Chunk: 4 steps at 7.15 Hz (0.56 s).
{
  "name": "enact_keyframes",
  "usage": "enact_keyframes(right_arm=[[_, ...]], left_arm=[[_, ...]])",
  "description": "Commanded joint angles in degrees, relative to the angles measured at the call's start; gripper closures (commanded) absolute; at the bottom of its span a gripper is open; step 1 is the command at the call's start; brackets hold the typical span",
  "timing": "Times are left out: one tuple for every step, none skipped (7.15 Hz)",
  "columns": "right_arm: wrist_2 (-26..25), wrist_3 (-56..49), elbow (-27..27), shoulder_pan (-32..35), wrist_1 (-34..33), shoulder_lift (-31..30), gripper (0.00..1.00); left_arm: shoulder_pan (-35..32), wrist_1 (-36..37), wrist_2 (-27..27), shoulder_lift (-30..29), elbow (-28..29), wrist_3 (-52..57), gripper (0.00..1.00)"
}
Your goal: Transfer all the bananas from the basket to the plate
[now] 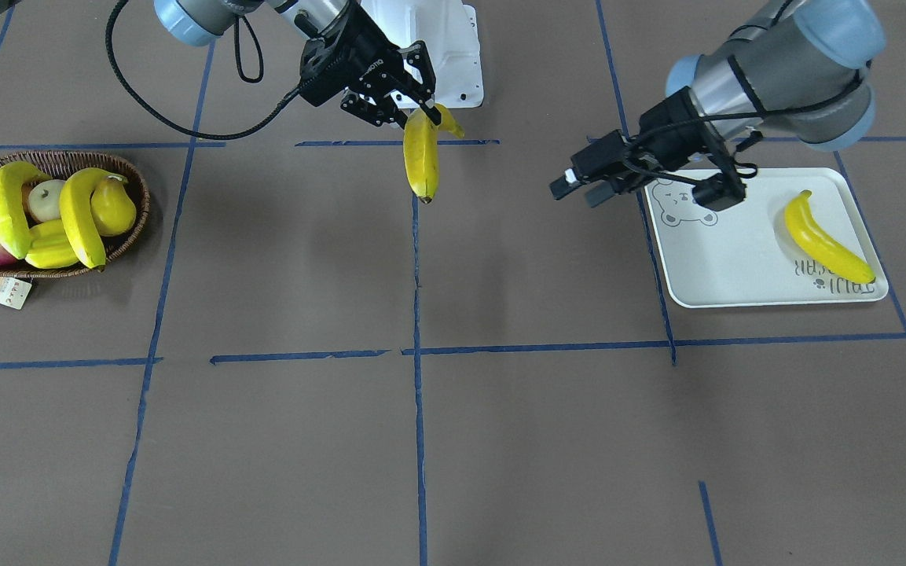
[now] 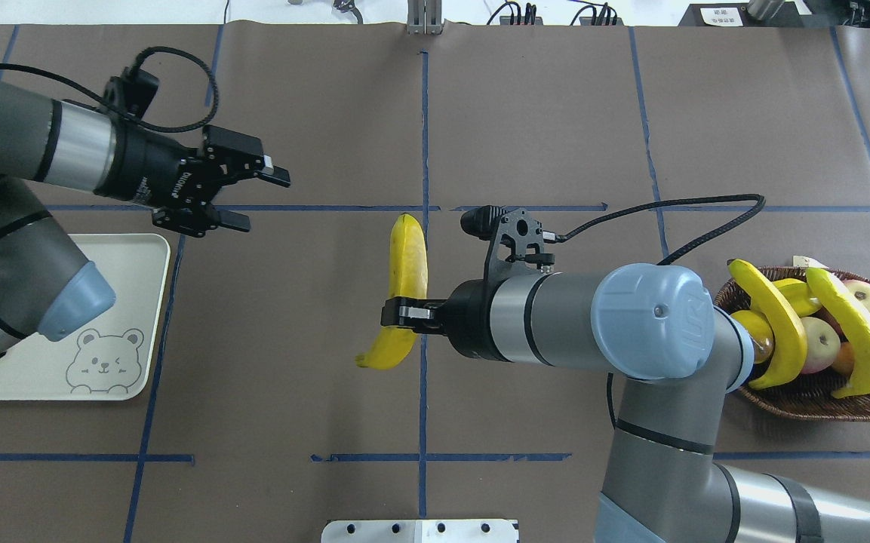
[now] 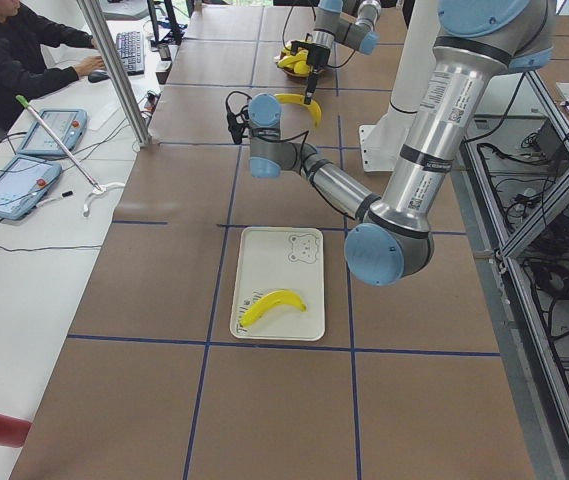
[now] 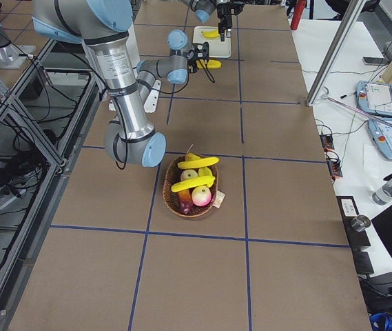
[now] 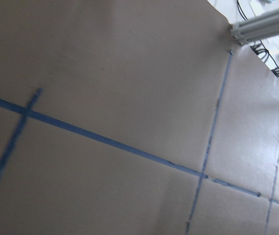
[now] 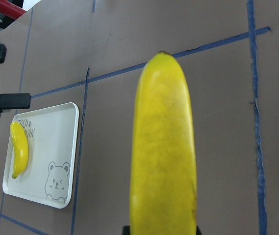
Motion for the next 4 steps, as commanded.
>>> enact_keyframes(right_arm=[[-0.1, 0.1, -1.4, 0.0, -0.1, 2.4, 0.99], [-0.1, 0.1, -1.5, -0.1, -0.2, 2.7, 0.99], [-0.1, 0.1, -1.5, -0.1, -0.1, 2.7, 0.99], [0.0, 0.1, -1.4, -0.1, -0.1, 2.7, 0.99]], left_arm=[[4.9, 0.6, 1.7, -4.5, -0.1, -1.4, 0.01], [6.7, 0.6, 4.5, -5.1, 0.0, -1.4, 0.01], [7.7, 0.6, 4.9, -5.4, 0.0, -1.3, 0.02], [8.6, 0.6, 5.0, -5.5, 0.1, -1.4, 0.02]])
